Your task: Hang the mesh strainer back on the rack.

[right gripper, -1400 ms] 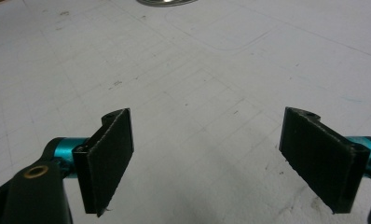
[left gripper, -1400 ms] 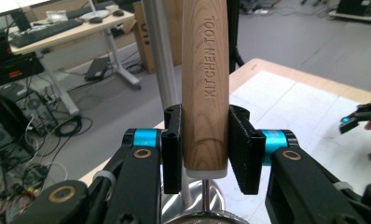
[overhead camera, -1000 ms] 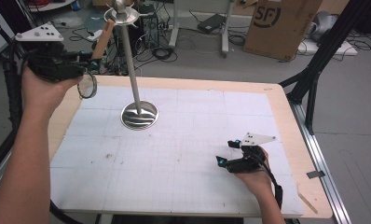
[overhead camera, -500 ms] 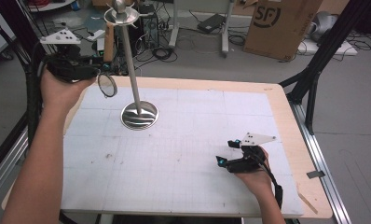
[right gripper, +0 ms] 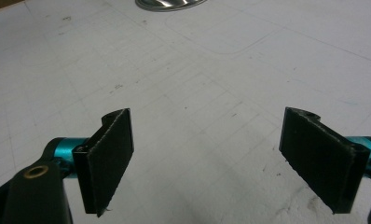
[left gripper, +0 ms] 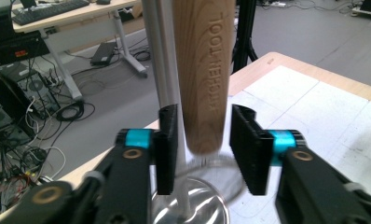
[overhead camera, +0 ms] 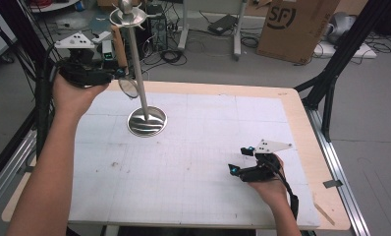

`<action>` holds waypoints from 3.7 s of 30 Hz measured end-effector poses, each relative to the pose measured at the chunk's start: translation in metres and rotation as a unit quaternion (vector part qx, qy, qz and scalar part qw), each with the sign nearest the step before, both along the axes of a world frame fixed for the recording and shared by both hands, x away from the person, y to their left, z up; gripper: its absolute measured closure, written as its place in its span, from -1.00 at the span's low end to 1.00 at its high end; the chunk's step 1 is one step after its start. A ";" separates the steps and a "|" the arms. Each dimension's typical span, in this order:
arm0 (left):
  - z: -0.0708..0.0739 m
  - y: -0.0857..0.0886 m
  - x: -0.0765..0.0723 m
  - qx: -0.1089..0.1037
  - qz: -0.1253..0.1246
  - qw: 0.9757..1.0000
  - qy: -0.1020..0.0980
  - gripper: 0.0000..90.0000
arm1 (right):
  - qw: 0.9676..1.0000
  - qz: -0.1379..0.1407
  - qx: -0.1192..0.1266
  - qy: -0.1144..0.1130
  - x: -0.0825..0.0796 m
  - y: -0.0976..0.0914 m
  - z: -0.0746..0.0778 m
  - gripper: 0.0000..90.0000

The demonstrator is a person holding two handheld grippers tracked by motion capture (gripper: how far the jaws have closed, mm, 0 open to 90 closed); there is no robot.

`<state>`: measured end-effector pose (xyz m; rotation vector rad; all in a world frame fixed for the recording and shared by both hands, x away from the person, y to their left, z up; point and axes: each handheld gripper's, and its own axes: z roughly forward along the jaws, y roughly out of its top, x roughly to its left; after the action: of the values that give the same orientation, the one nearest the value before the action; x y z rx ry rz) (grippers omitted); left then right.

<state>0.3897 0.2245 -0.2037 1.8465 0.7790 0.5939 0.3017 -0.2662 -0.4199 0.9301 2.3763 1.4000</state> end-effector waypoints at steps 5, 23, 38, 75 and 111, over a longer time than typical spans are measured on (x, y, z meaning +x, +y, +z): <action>0.001 0.002 -0.007 -0.004 -0.005 1.000 -0.009 0.29 | 1.000 0.001 -0.003 0.003 0.000 0.001 -0.001 -0.63; -0.016 0.004 -0.040 -0.001 -0.045 0.999 -0.025 -0.07 | 1.000 0.003 -0.006 0.002 0.000 0.002 -0.001 -0.63; -0.038 -0.023 -0.059 0.007 -0.111 0.994 -0.014 -0.21 | 1.000 0.003 -0.009 0.003 0.000 0.002 -0.001 -0.63; -0.126 -0.047 -0.059 0.016 -0.168 0.984 0.057 -0.44 | 1.000 0.004 -0.007 0.002 -0.001 0.001 -0.001 -0.63; -0.172 -0.053 -0.061 0.028 -0.167 0.981 0.095 -0.67 | 1.000 0.003 0.001 0.004 -0.001 -0.002 -0.001 -0.63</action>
<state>0.3291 0.1719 -0.3761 2.0507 0.5596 0.2285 0.3006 -0.2684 -0.4206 0.9332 2.3856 1.4034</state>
